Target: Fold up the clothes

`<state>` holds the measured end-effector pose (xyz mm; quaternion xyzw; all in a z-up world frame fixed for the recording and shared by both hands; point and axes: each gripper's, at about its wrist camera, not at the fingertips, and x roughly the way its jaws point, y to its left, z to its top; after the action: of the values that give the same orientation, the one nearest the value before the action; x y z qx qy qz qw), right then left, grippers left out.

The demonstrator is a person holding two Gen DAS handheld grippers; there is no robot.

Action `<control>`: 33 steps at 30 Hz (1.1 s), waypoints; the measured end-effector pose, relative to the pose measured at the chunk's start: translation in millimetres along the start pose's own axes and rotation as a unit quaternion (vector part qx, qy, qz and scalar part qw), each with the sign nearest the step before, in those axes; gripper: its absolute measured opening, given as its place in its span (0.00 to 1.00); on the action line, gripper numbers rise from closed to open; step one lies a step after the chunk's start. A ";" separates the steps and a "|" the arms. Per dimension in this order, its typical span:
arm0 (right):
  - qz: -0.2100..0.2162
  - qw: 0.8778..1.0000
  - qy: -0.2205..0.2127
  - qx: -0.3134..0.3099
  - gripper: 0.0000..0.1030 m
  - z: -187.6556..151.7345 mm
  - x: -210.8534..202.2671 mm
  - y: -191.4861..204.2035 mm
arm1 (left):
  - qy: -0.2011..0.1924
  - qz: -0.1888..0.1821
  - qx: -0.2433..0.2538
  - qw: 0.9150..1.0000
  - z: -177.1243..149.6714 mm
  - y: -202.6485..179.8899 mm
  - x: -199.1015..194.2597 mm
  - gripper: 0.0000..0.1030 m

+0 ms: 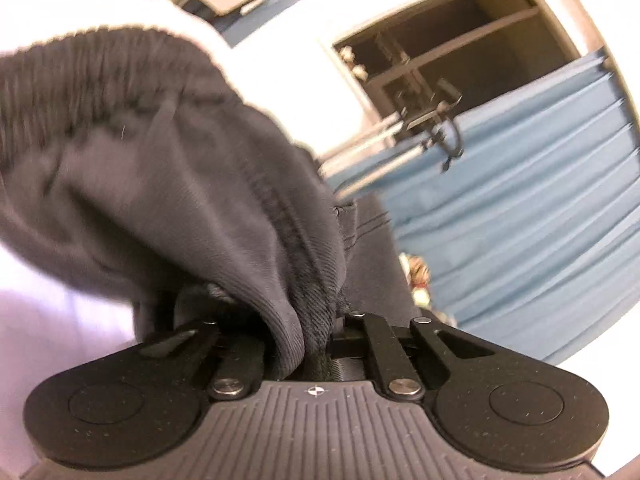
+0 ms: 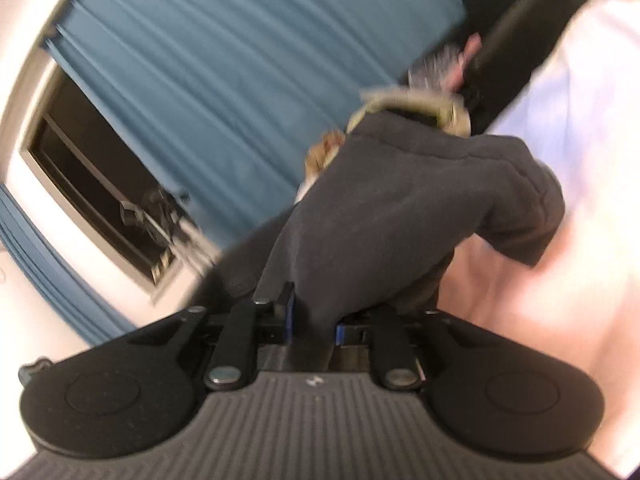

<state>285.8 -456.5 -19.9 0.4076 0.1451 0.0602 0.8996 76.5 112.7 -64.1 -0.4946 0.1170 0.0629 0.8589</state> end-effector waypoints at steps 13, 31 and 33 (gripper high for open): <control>-0.189 0.975 -0.013 0.114 0.28 28.1 -54.5 -121.7 | -0.019 0.047 0.007 0.999 16.7 15.7 -13.4 0.10; -0.186 0.980 0.025 -0.065 0.77 22.1 -122.7 -39.0 | -0.005 0.091 0.156 0.984 -11.9 -46.3 -45.4 0.49; -0.161 0.979 0.034 -0.119 0.77 10.9 -117.7 -19.2 | -0.023 0.091 0.215 0.972 -22.0 -61.4 -49.8 0.49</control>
<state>177.1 -503.7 -2.6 0.2668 0.2309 -0.0552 0.9341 39.1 63.2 -10.4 -0.2844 0.1525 0.1252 0.9382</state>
